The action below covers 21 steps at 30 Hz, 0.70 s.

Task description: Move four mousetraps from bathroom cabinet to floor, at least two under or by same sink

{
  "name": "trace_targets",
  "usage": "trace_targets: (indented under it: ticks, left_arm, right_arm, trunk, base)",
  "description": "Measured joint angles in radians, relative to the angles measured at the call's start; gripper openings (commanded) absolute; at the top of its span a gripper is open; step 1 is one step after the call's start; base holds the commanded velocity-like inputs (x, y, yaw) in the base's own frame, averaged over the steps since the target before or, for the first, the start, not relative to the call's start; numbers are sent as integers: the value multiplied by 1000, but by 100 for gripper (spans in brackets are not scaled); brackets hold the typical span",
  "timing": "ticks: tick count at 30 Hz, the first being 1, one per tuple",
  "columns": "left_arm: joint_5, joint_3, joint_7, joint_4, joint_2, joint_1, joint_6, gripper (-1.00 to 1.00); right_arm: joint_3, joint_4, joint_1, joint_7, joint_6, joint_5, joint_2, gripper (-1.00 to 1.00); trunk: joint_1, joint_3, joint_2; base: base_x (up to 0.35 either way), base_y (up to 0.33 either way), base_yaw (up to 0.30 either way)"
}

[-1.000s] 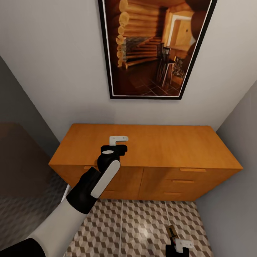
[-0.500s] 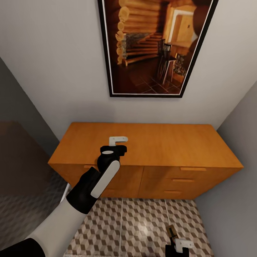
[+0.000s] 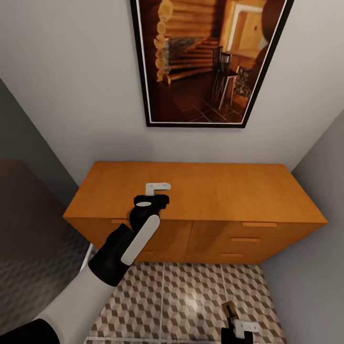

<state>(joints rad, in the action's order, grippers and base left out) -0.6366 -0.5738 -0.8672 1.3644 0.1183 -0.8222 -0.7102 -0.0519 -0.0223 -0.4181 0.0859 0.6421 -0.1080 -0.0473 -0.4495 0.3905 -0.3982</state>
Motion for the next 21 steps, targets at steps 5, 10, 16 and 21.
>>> trace_targets:
  ticks: [5, 10, 16, 21]
  left_arm:
    - [0, 0, 0, -1, 0, 0, 0, 100]
    - [3, -8, 0, 0, 1, 0, -2, 100]
    - [11, -59, -1, 5, 2, 0, -4, 100]
    - [14, -75, -13, 8, 4, 1, -4, 100]
  right_arm:
    - [0, 1, 0, 0, 0, 0, -1, -100]
    - [0, 1, 0, 0, 0, 0, 0, -100]
    - [0, 1, 0, 0, 0, 0, 0, -100]
    - [0, 2, 0, -1, 0, 0, 0, -100]
  trunk:
    - [0, 6, 0]
    - [0, 7, 0]
    - [0, 8, 0]
    - [0, 8, 0]
  base:
    - [0, 0, 0]
    - [0, 0, 0]
    - [0, 0, 0]
    - [0, 0, 0]
